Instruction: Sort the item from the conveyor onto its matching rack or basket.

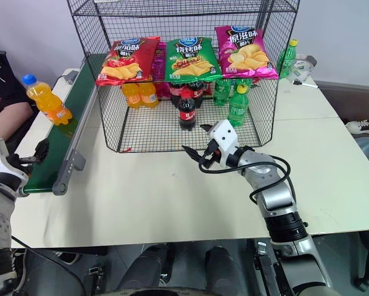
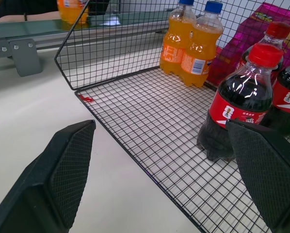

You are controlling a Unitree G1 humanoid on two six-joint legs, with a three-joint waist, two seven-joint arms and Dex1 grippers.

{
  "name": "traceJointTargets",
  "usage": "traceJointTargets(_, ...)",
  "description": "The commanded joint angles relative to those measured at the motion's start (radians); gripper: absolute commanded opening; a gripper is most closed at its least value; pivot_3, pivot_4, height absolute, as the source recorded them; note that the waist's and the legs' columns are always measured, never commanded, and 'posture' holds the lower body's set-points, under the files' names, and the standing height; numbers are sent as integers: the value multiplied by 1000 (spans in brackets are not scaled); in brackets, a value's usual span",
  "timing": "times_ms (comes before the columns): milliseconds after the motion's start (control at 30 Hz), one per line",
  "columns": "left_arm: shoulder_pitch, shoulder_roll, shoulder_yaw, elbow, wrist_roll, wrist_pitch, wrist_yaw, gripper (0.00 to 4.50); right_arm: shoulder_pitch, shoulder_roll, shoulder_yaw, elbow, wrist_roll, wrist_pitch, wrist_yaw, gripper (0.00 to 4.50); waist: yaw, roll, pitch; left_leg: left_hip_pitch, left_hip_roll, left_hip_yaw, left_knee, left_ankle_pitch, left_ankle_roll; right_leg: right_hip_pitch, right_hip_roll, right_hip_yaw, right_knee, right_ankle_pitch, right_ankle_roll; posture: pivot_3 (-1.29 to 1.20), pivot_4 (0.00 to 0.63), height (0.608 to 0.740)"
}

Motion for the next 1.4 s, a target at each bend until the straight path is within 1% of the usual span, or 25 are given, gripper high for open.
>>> traceJointTargets(33, -7, 22, 32, -8, -3, -25, 2, 4447, -15, 6, -7, -20, 0, -26, -2, 4500, 0, 0, 0, 0, 0, 0, 0, 0, 0, 0, 0, 0, 0, 0, 0, 0, 150, 740)
traceJointTargets(600, -17, 30, 38, 11, 8, -69, 36, 4447, -20, 10, -4, -9, -3, -34, -1, 4500, 0, 0, 0, 0, 0, 0, 0, 0, 0, 0, 0, 0, 0, 0, 0, 0, 150, 740)
traceJointTargets(1167, -19, 31, 38, 6, -3, -81, 26, 4447, -19, 13, -3, -15, -1, -35, 0, 4500, 0, 0, 0, 0, 0, 0, 0, 0, 0, 0, 0, 0, 0, 0, 0, 0, 150, 740)
traceJointTargets(1267, -15, 26, 42, -4, -9, -83, 24, 3601, -16, 14, -2, -18, -1, -35, 0, 4500, 0, 0, 0, 0, 0, 0, 0, 0, 0, 0, 0, 0, 0, 0, 0, 0, 150, 740)
traceJointTargets(1300, -14, 26, 41, -5, -8, -83, 25, 3118, -16, 14, -1, -18, -1, -35, 0, 4500, 0, 0, 0, 0, 0, 0, 0, 0, 0, 0, 0, 0, 0, 0, 0, 0, 150, 740)
traceJointTargets(1333, -13, 27, 41, -7, -7, -83, 25, 2810, -16, 14, -1, -19, -1, -34, 0, 4500, 1, 0, 0, 0, 0, 0, 0, 0, 0, 0, 0, 0, 0, 0, 0, 0, 150, 740)
traceJointTargets(1400, -11, 30, 39, -14, -4, -86, 23, 2733, -16, 14, -1, -18, -1, -35, 1, 4500, 1, 0, 0, 0, 0, 0, 0, 0, 0, 0, 0, 0, 0, 0, 0, 0, 150, 740)
